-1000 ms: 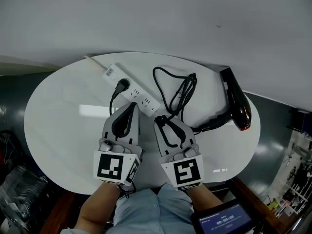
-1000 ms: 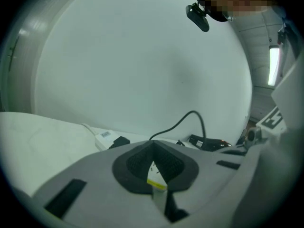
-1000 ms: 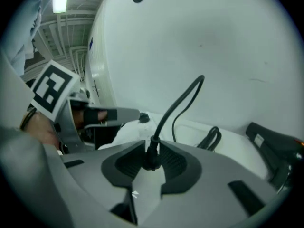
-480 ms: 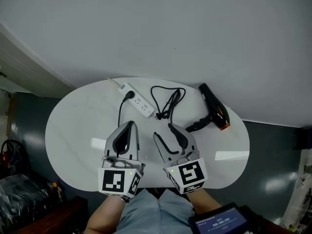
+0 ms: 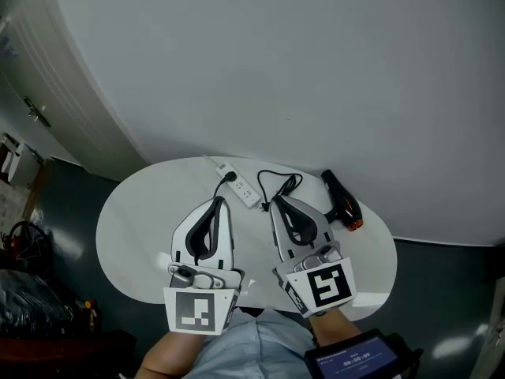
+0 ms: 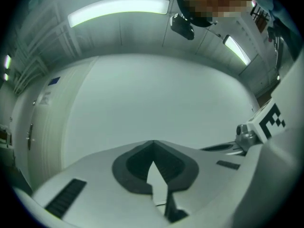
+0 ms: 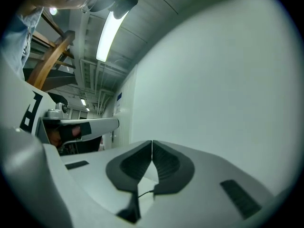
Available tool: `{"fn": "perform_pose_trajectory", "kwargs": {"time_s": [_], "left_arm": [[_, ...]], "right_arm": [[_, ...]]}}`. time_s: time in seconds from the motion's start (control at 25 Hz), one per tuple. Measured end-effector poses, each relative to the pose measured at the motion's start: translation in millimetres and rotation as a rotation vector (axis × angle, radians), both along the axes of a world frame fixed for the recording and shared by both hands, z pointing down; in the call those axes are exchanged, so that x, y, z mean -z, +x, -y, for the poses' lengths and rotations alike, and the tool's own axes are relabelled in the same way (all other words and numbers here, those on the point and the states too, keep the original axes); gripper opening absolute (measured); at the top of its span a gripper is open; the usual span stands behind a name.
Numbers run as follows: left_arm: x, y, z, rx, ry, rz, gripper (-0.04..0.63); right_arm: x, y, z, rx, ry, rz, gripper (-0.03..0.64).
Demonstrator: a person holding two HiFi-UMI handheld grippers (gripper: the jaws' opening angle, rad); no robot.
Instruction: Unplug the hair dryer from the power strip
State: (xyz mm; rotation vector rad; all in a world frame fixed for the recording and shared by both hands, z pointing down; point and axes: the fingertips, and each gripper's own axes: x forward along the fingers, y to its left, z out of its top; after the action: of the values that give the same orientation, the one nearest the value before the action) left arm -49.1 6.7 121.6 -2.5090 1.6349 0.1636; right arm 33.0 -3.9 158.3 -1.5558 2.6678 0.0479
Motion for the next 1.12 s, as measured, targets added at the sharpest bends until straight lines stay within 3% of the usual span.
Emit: {"fn": "perform_pose_trajectory", "kwargs": {"time_s": [0.28, 1.12], "left_arm": [[5, -1, -1, 0.001, -0.004, -0.017, -0.002], [2, -5, 0, 0.004, -0.027, -0.013, -0.002]], "right_arm": [[11, -5, -2, -0.001, 0.055, -0.027, 0.002], [12, -8, 1, 0.005, 0.054, -0.014, 0.001]]}}
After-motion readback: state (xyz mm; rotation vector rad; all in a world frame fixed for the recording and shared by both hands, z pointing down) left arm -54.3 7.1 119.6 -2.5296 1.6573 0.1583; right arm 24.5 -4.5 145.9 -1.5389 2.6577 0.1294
